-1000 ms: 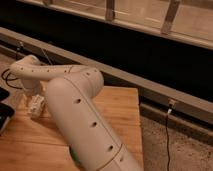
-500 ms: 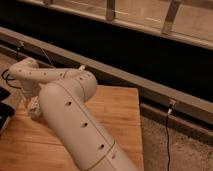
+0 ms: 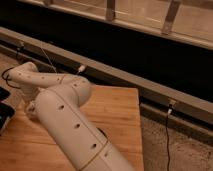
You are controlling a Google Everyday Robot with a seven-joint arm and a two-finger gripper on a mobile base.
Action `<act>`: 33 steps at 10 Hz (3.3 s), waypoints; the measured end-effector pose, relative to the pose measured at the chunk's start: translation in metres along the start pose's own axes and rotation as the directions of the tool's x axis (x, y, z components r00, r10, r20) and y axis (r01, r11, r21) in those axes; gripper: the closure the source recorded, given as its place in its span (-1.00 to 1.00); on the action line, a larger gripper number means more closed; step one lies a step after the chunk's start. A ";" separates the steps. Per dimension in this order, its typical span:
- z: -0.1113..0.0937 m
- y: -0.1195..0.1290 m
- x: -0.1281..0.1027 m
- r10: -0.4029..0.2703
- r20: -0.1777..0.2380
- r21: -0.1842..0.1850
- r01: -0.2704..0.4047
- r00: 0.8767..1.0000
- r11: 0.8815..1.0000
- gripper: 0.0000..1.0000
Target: Place the bottle in the ceramic bowl
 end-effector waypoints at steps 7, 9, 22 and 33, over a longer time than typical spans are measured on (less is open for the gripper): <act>-0.013 0.002 0.002 -0.038 0.030 0.046 0.037 0.999 0.998 0.62; -0.026 -0.003 0.004 -0.041 0.061 0.060 0.038 0.997 0.998 0.94; -0.145 -0.137 0.091 0.167 0.324 -0.072 -0.152 0.931 0.986 1.00; -0.151 -0.206 0.156 0.315 0.466 -0.515 -0.036 0.827 0.856 1.00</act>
